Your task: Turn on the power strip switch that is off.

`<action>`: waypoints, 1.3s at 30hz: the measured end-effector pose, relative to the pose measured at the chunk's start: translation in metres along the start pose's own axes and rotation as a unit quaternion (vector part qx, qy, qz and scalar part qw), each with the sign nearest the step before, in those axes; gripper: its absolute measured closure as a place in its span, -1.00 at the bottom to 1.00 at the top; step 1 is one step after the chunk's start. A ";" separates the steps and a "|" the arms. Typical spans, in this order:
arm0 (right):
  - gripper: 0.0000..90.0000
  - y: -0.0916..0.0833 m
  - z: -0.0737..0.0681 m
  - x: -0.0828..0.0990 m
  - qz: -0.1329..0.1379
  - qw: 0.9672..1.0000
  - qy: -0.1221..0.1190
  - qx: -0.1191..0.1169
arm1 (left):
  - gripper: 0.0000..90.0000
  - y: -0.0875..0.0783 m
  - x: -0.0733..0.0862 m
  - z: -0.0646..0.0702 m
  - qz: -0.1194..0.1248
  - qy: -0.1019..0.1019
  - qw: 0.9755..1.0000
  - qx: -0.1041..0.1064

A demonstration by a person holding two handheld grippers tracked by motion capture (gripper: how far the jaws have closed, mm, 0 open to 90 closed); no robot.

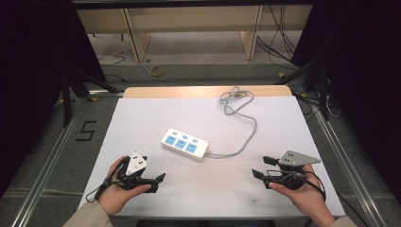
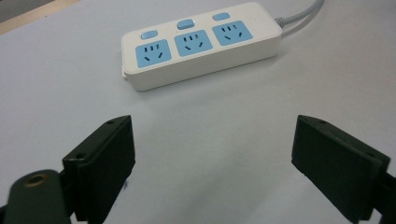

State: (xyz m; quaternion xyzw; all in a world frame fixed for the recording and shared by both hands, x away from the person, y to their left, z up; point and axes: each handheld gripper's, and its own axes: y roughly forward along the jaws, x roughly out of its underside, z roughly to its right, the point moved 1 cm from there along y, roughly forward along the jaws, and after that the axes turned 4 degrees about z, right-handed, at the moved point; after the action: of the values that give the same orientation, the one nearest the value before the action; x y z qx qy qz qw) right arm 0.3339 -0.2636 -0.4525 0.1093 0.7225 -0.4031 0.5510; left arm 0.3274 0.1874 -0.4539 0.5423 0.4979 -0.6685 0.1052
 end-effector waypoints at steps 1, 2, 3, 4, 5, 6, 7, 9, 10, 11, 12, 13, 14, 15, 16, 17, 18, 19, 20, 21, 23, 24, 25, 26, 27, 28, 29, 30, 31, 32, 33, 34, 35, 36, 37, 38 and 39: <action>-0.26 0.000 0.000 0.000 -0.001 1.000 0.001 0.000 | -0.67 0.000 0.000 0.000 -0.002 0.003 1.000 -0.001; -0.26 -0.001 -0.001 0.000 0.001 1.000 0.002 0.001 | -0.57 -0.001 -0.001 0.001 -0.001 0.006 1.000 -0.002; -0.26 -0.001 -0.001 0.000 0.002 1.000 0.001 0.001 | -0.46 -0.001 -0.001 0.001 -0.002 0.009 1.000 -0.006; -0.26 -0.001 -0.001 0.000 0.002 1.000 0.001 0.001 | -0.46 -0.002 -0.002 0.001 -0.002 0.005 1.000 -0.016; -0.26 -0.001 -0.001 0.000 0.003 1.000 0.002 0.002 | -0.30 -0.003 -0.002 -0.001 0.000 0.001 1.000 -0.022; -0.26 -0.001 -0.001 0.000 0.002 1.000 0.001 0.001 | -0.09 -0.004 -0.003 -0.002 0.001 -0.004 1.000 -0.025; -0.26 -0.001 -0.001 0.000 0.001 1.000 0.001 0.001 | 0.29 -0.005 -0.003 -0.004 0.000 -0.009 1.000 -0.029; -0.26 0.000 -0.001 0.000 0.002 1.000 -0.001 0.000 | 0.62 -0.007 -0.004 -0.007 -0.001 -0.012 0.999 -0.037; -0.26 0.000 -0.001 0.000 0.002 1.000 -0.001 0.000 | 0.62 -0.008 -0.004 -0.008 0.000 -0.016 0.999 -0.037; -0.26 0.000 -0.001 0.000 0.001 1.000 0.000 -0.001 | 0.77 -0.009 -0.004 -0.009 -0.001 -0.017 0.999 -0.037; -0.26 0.000 0.000 0.000 0.000 1.000 0.001 0.000 | 0.90 -0.010 -0.004 -0.010 -0.001 -0.016 0.999 -0.033; -0.26 0.000 0.000 0.000 -0.001 1.000 0.000 0.000 | 0.99 -0.010 -0.004 -0.011 -0.003 -0.015 0.999 -0.033; -0.26 0.000 0.000 0.000 -0.001 1.000 0.000 0.000 | 0.99 -0.010 -0.004 -0.011 -0.002 -0.018 0.999 -0.036; -0.26 0.000 -0.001 0.000 0.000 1.000 0.000 0.000 | 0.99 -0.011 -0.005 -0.011 -0.006 -0.020 0.999 -0.038; -0.26 0.000 -0.001 0.000 0.000 1.000 0.000 0.000 | 0.99 -0.011 -0.005 -0.011 -0.006 -0.020 0.999 -0.038; -0.26 0.000 -0.001 0.000 0.000 1.000 0.000 0.000 | 0.99 -0.011 -0.005 -0.011 -0.004 -0.025 0.999 -0.039; -0.26 0.000 -0.001 0.000 0.000 1.000 0.000 0.001 | 0.99 -0.010 -0.006 -0.012 -0.004 -0.027 0.999 -0.039; -0.26 0.000 -0.001 0.000 0.001 1.000 0.000 0.001 | 0.99 -0.010 -0.007 -0.012 -0.003 -0.028 0.999 -0.039; -0.26 0.000 -0.001 0.000 0.001 1.000 0.000 0.001 | 0.99 -0.010 -0.008 -0.012 -0.003 -0.030 0.999 -0.039; -0.26 0.001 -0.001 0.000 -0.001 1.000 0.000 0.002 | 1.00 -0.009 -0.009 -0.012 -0.003 -0.030 0.999 -0.039; -0.26 0.001 -0.001 0.000 -0.001 1.000 -0.001 0.001 | 1.00 -0.007 -0.011 -0.012 -0.004 -0.029 0.999 -0.039; -0.27 0.001 -0.001 0.000 -0.001 1.000 0.000 0.001 | 1.00 -0.007 -0.012 -0.011 -0.004 -0.028 0.999 -0.039; -0.27 0.001 -0.001 0.000 -0.001 1.000 0.000 0.001 | 1.00 -0.006 -0.012 -0.011 -0.003 -0.027 0.999 -0.038; -0.27 0.001 -0.001 0.000 -0.001 1.000 0.000 0.001 | 1.00 -0.004 -0.013 -0.011 -0.004 -0.027 0.999 -0.037; -0.27 0.001 -0.001 0.000 -0.001 1.000 0.000 0.001 | 1.00 -0.003 -0.014 -0.011 -0.006 -0.026 0.999 -0.037; -0.27 0.001 -0.001 0.000 -0.001 1.000 0.000 0.001 | 1.00 -0.002 -0.015 -0.011 -0.005 -0.029 0.999 -0.036; -0.26 0.001 -0.001 0.000 -0.001 1.000 0.000 0.001 | 1.00 -0.001 -0.016 -0.011 -0.007 -0.027 0.999 -0.037; -0.27 0.001 -0.001 0.000 -0.001 1.000 0.000 0.001 | 1.00 0.000 -0.017 -0.011 -0.008 -0.026 0.999 -0.037; -0.27 0.001 -0.001 0.000 -0.001 1.000 0.000 0.001 | 1.00 0.002 -0.018 -0.011 -0.008 -0.025 0.999 -0.037; -0.27 0.001 -0.001 0.000 -0.001 1.000 0.000 0.001 | 1.00 0.003 -0.019 -0.011 -0.009 -0.025 0.999 -0.036; -0.27 0.001 -0.001 0.000 -0.001 1.000 0.000 0.000 | 1.00 0.004 -0.020 -0.012 -0.010 -0.024 0.999 -0.035; -0.27 0.001 -0.001 0.000 -0.001 1.000 0.000 0.000 | 1.00 0.006 -0.021 -0.012 -0.008 -0.025 0.999 -0.035; -0.27 0.001 -0.001 0.000 -0.001 1.000 0.000 0.000 | 1.00 0.007 -0.021 -0.012 -0.009 -0.027 0.999 -0.033; -0.27 0.001 -0.001 0.000 -0.001 1.000 0.000 0.000 | 1.00 0.008 -0.022 -0.012 -0.007 -0.028 0.999 -0.033; -0.27 0.001 -0.001 0.000 -0.001 1.000 0.000 0.000 | 1.00 0.008 -0.023 -0.012 -0.010 -0.028 0.999 -0.031; -0.27 0.001 -0.001 0.000 -0.001 1.000 0.000 -0.001 | 1.00 0.009 -0.024 -0.012 -0.006 -0.032 0.999 -0.031; -0.27 0.001 -0.001 0.000 -0.001 1.000 0.000 -0.001 | 1.00 0.010 -0.025 -0.012 -0.008 -0.032 0.999 -0.030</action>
State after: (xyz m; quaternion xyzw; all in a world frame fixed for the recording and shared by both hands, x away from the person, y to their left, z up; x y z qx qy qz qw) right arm 0.3333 -0.2620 -0.4526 0.1082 0.7229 -0.4031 0.5506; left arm 0.3508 0.1821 -0.4377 0.5137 0.5183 -0.6709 0.1321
